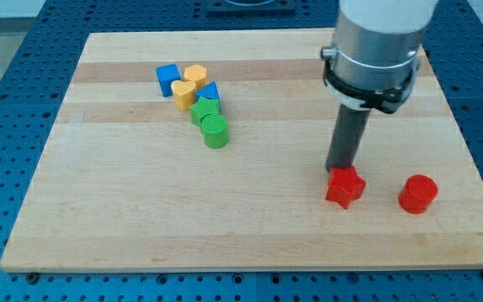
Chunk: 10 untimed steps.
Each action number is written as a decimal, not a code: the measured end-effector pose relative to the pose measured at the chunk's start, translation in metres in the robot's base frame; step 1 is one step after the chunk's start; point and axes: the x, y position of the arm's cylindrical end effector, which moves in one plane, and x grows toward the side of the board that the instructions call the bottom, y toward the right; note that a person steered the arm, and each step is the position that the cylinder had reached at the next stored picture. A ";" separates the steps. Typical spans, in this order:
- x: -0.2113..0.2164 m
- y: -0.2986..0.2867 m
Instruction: Move the red star closer to the red circle
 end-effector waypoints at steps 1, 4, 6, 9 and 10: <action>-0.002 -0.010; 0.076 -0.058; 0.046 -0.058; 0.046 0.002; 0.046 0.018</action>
